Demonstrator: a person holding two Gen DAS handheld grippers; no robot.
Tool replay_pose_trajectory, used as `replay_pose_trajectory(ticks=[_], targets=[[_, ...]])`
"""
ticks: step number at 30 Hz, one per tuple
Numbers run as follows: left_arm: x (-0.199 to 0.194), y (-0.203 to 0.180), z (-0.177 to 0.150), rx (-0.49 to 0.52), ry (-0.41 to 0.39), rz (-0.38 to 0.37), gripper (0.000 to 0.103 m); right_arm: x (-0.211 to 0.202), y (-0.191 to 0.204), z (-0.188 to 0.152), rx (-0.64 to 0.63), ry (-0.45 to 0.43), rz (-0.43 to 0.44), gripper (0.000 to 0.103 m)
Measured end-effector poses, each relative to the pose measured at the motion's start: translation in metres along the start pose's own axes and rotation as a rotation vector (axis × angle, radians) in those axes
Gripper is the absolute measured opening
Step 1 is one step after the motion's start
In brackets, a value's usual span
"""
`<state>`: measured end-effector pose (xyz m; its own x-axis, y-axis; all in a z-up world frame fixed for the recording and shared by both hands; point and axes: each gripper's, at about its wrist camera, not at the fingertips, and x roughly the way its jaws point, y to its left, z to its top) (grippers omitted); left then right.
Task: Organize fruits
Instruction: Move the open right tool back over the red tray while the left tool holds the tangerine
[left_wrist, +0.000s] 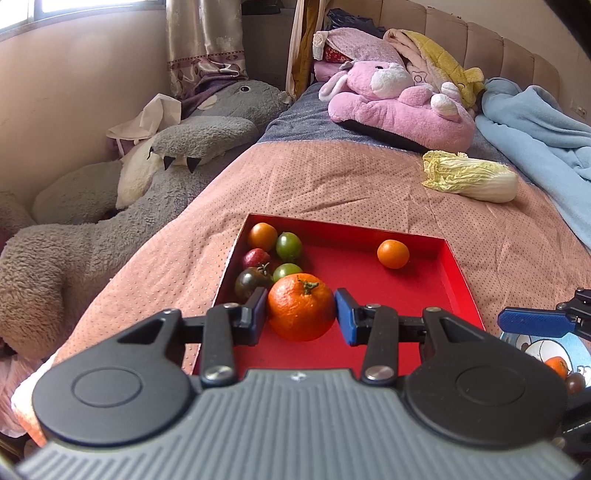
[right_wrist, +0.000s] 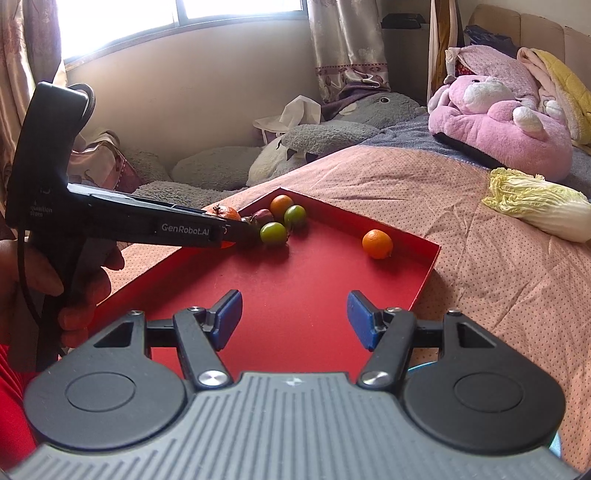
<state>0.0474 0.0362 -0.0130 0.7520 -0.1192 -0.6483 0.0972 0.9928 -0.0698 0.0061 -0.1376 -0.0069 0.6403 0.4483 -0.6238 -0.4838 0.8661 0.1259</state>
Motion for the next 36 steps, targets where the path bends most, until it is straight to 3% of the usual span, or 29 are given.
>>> replay_pose_trajectory(ticks=[36], targets=[[0.027, 0.017, 0.009, -0.061, 0.028, -0.001, 0.044, 0.039, -0.022, 0.028, -0.009, -0.024, -0.049, 0.069]])
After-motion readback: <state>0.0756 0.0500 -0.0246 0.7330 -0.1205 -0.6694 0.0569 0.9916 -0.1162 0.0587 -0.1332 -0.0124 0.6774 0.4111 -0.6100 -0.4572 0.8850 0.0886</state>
